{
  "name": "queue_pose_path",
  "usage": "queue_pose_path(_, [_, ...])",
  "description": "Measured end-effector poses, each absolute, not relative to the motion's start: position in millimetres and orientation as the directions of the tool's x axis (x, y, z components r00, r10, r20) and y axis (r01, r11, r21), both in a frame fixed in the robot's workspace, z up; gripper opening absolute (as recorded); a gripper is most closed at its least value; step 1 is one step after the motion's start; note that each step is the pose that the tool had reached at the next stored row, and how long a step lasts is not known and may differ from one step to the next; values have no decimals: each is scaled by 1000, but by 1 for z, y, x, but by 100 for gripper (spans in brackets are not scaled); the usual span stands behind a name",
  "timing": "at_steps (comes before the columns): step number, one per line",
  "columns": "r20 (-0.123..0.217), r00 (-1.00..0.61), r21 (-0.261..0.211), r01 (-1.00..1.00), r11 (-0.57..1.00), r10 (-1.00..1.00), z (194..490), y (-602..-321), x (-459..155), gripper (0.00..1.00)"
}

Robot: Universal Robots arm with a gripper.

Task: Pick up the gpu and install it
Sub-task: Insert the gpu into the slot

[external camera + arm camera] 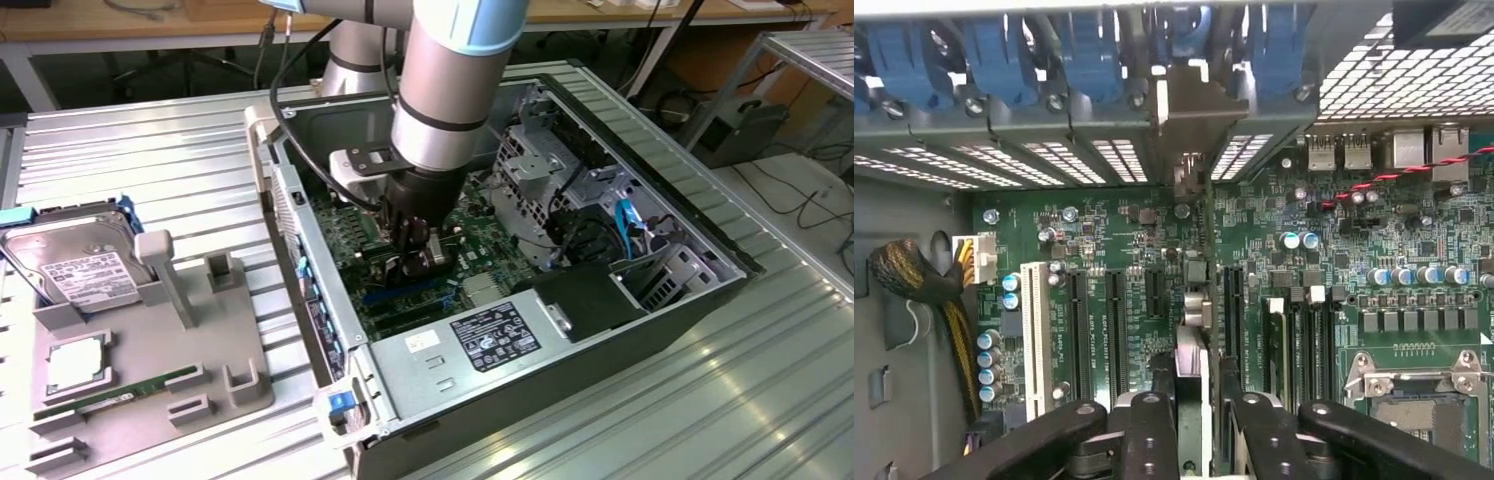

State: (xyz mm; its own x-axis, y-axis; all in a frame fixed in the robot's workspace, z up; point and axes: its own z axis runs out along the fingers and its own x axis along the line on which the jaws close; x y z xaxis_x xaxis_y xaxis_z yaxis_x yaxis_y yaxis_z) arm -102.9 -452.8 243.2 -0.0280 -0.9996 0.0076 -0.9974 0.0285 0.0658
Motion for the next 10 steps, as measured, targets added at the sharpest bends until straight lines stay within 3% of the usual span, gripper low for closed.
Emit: queue_pose_path(10, [44,-20,64,-998,23,-999,244,-453,-102,26])
